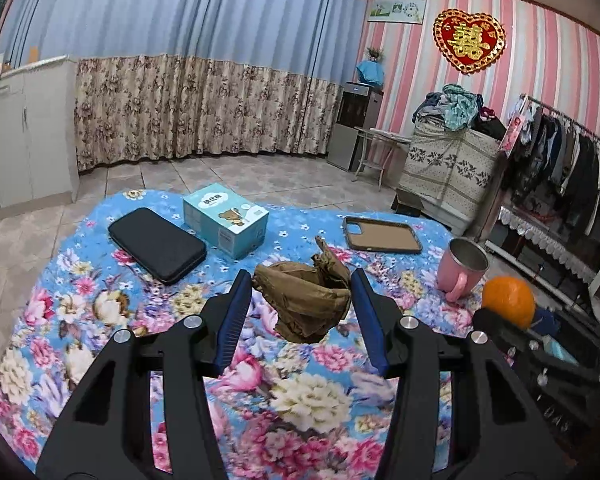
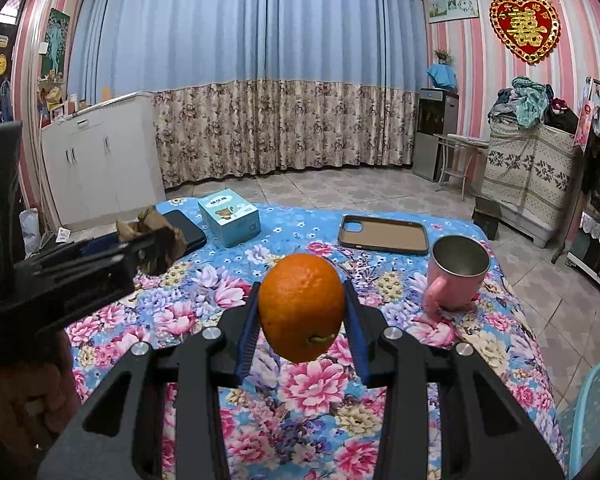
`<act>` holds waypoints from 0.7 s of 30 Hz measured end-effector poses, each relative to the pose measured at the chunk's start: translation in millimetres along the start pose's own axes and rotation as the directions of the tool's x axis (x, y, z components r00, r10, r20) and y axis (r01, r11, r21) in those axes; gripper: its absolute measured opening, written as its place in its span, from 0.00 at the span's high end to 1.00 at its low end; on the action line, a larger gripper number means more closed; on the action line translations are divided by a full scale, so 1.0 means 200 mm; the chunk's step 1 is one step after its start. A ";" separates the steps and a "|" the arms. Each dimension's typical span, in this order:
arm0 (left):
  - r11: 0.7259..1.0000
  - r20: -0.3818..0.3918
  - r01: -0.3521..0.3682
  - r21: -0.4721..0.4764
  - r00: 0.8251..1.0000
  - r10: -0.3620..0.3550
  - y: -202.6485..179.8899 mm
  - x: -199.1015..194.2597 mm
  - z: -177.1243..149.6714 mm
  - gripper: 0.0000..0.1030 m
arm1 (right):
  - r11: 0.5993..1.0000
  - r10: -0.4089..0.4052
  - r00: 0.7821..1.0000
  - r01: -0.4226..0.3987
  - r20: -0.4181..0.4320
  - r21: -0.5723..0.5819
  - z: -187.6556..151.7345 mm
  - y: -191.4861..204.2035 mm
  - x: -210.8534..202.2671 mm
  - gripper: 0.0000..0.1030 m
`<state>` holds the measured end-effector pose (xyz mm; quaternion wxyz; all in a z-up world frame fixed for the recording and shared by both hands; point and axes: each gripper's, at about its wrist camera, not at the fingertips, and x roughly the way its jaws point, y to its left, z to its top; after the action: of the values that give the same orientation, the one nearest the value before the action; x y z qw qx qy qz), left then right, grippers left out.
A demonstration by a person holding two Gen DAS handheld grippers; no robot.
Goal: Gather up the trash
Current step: 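Carry the orange and brown cloth over the wastebasket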
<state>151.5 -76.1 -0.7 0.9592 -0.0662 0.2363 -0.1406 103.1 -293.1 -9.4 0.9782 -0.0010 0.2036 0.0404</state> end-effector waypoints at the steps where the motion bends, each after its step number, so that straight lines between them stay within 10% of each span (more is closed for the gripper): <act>1: 1.000 -0.002 0.003 -0.008 1.000 -0.003 0.00 0.00 0.00 0.52 | 1.000 0.002 1.000 -0.002 0.000 0.000 0.00 0.00 0.00 0.62; 21: 0.998 0.003 0.012 0.060 1.000 -0.012 -0.14 0.00 -0.03 0.51 | 0.998 -0.008 0.999 0.006 0.037 0.056 0.03 -0.11 -0.07 0.62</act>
<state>141.8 -102.1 -0.8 0.9602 -0.0391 0.2301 -0.1533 94.1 -316.3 0.9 0.9816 0.0262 0.1866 0.0312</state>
